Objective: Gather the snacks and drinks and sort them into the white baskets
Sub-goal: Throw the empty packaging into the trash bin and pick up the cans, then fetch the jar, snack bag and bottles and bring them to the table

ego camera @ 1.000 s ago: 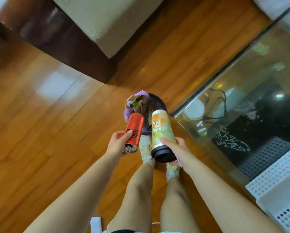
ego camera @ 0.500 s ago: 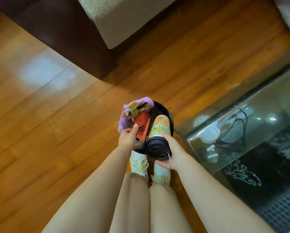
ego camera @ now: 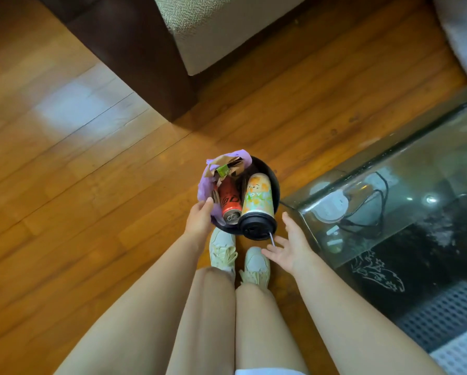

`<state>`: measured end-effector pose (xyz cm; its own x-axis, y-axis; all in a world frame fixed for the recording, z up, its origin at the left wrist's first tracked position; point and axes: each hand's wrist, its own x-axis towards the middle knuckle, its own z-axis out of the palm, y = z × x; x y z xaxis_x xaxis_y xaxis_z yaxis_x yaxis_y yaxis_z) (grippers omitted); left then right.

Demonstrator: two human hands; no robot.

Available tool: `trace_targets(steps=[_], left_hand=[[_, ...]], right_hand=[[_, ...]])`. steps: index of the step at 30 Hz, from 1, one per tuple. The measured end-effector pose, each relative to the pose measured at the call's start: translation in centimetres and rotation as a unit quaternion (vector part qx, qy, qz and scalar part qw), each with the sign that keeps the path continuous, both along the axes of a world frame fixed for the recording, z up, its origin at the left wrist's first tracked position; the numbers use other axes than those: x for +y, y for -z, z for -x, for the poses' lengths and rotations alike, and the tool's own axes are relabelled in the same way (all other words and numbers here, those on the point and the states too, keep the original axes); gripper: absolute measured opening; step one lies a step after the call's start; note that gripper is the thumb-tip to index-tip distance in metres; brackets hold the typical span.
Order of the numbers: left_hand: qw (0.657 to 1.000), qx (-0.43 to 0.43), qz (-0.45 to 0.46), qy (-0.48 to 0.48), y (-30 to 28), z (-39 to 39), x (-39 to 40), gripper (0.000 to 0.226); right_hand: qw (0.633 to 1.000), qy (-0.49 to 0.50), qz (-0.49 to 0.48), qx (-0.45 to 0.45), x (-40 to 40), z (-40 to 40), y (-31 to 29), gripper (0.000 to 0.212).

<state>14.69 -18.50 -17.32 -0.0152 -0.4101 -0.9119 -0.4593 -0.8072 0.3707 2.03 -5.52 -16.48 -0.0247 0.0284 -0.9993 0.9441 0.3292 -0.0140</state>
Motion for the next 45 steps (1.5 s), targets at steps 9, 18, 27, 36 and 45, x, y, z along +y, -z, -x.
trace_targets(steps=[9,18,27,36,45], left_hand=[[0.995,-0.026,-0.098,-0.006,-12.6,-4.7,3.8,0.038],[0.997,-0.002,-0.048,-0.058,-27.5,-9.4,7.1,0.037],[0.957,0.015,-0.054,-0.285,-34.5,-18.2,12.3,0.020],[0.868,-0.029,-0.086,-0.487,-32.0,-32.8,16.2,0.033],[0.822,-0.058,-0.082,-0.561,-31.2,-46.0,12.0,0.032]], right_hand=[[0.995,-0.094,0.013,0.014,3.8,-0.9,-12.6,0.051],[0.928,-0.353,0.007,0.120,7.4,-1.5,-25.6,0.028],[0.829,-0.546,-0.038,0.111,4.0,-7.0,-30.4,0.018],[0.705,-0.698,-0.006,0.123,-9.6,-20.8,-32.2,0.014],[0.622,-0.756,0.143,0.148,-18.4,-32.8,-33.2,0.009]])
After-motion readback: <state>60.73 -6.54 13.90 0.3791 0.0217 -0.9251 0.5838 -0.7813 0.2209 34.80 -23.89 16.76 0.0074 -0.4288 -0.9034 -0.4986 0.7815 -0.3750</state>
